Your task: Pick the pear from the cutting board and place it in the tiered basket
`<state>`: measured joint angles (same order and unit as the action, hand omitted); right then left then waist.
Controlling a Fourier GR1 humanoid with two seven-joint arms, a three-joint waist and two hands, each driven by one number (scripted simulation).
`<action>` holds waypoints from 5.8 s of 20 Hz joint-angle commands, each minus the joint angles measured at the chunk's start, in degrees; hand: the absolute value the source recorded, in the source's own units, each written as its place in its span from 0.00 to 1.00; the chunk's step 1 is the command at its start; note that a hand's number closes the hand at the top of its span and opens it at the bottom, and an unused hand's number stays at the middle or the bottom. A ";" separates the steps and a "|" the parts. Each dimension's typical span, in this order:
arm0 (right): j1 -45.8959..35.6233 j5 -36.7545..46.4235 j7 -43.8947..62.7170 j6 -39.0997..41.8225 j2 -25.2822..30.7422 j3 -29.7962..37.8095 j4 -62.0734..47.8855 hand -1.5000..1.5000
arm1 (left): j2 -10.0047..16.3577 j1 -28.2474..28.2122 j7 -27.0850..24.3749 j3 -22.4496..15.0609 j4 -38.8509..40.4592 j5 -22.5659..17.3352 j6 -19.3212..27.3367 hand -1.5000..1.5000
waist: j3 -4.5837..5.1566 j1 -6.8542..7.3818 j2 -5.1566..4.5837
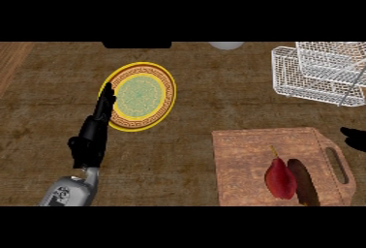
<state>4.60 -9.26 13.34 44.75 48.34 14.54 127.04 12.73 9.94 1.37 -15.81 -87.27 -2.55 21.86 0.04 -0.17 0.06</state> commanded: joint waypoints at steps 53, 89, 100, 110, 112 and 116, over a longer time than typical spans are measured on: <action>-1.26 59.38 -27.36 -2.41 -19.05 -12.45 -17.58 0.00 | -6.73 -5.05 1.10 9.45 -4.75 7.87 -10.79 0.50 | -0.04 0.23 -0.04; -2.81 70.05 -32.07 -11.36 -27.66 -16.30 -33.86 0.00 | -10.61 -4.47 1.83 11.14 -5.96 12.00 -12.61 0.50 | -0.05 0.20 -0.03; -0.97 72.75 -33.67 -23.60 -33.13 -18.68 -35.30 1.00 | -12.66 1.69 1.27 11.12 1.09 13.76 -9.33 0.50 | -0.06 -0.12 -0.10; -10.44 84.43 -15.34 -25.36 -36.90 -16.28 -43.60 1.00 | -11.45 -0.14 0.53 12.29 -0.95 11.87 -12.92 0.50 | -0.02 1.24 -0.43; -13.18 88.42 -4.49 -20.15 -37.43 -13.84 -44.54 1.00 | -11.61 -0.69 0.77 11.51 -2.17 12.18 -13.00 0.50 | 0.11 2.32 -0.63; -20.03 93.13 9.69 -16.90 -42.66 -12.34 -47.08 1.00 | -12.16 -1.64 1.58 10.81 -2.85 12.01 -13.19 0.50 | 0.01 2.10 -0.28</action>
<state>-9.28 79.05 10.12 25.67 9.34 0.04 83.81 1.34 9.36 2.62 -4.05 -89.00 9.54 8.71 0.44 1.47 -0.11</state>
